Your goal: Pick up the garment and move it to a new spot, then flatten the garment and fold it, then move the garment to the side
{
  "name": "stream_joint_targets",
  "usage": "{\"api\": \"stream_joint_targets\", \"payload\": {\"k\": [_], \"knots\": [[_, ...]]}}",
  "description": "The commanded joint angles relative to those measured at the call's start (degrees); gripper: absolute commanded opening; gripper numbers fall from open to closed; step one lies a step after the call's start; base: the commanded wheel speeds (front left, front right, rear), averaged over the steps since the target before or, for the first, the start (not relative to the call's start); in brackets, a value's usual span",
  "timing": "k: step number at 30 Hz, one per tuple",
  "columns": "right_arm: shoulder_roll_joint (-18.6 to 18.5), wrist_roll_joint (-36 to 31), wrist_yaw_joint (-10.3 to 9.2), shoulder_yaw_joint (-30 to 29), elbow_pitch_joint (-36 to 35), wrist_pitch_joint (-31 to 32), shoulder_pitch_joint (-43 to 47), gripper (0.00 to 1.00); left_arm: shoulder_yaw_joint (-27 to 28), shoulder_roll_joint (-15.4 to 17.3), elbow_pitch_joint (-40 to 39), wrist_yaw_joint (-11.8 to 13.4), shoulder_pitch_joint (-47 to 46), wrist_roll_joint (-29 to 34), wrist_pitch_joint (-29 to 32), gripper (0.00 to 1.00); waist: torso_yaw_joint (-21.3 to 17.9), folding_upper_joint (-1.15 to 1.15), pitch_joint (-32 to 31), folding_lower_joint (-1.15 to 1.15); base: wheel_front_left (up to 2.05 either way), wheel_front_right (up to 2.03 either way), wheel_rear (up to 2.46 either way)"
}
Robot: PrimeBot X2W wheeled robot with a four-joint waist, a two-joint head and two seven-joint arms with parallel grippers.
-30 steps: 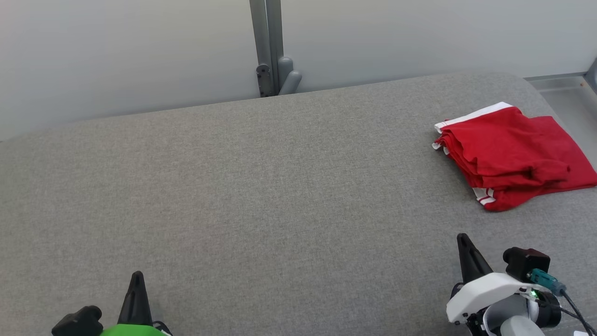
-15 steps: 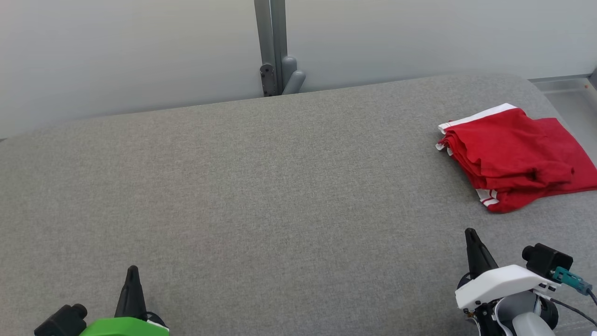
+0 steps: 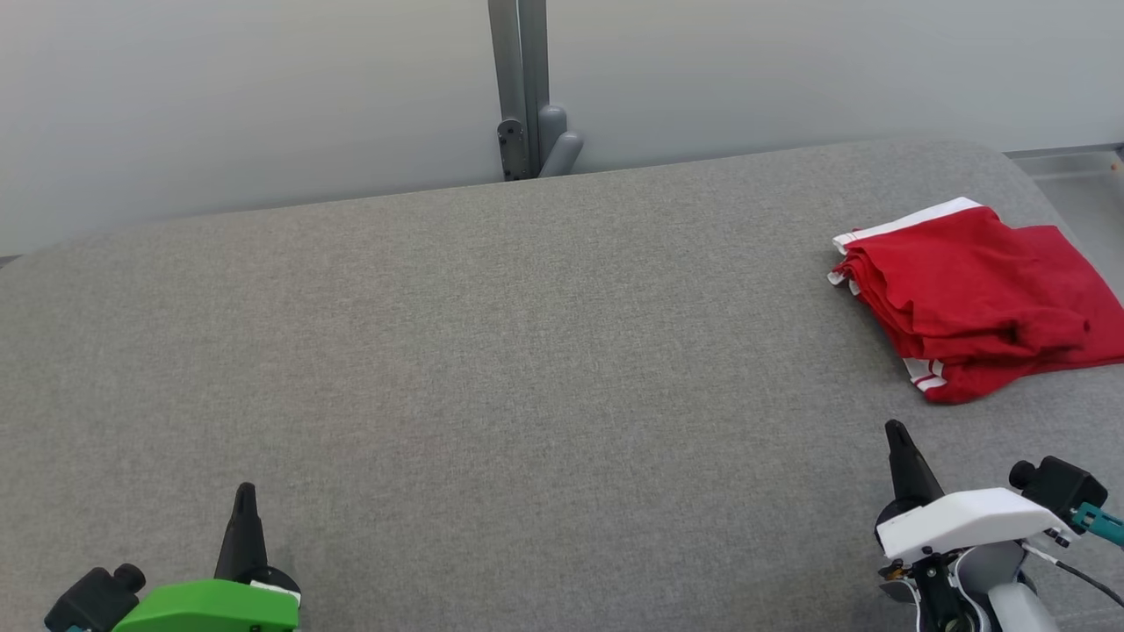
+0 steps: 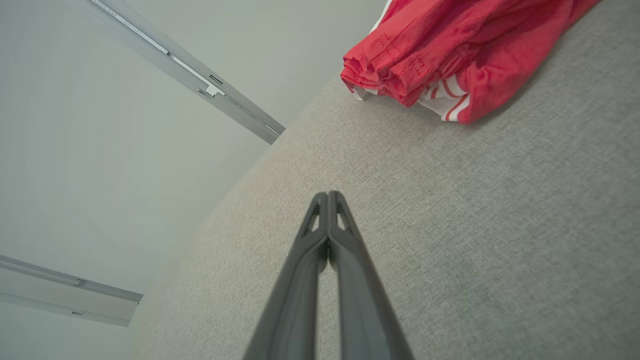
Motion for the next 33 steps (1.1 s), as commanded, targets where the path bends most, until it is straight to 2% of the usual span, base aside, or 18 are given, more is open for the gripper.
{"api": "stream_joint_targets", "payload": {"k": [1, 33], "knots": [[-0.32, 2.27, -0.01, -0.35, -1.25, 0.48, -0.3, 0.0, 0.33, 0.4, -0.97, -0.35, -1.69, -1.8, 0.43, 0.0, 0.07, 0.0, 0.0, 0.0, 0.0, 0.0, 0.0], [-0.46, 22.88, -0.01, -2.01, -4.76, 5.82, 0.23, 0.0, 1.31, 0.57, -2.75, -1.23, -3.35, -19.39, 5.37, 0.0, 1.3, 0.0, 0.03, 0.0, 0.0, 0.0, 0.0]]}}
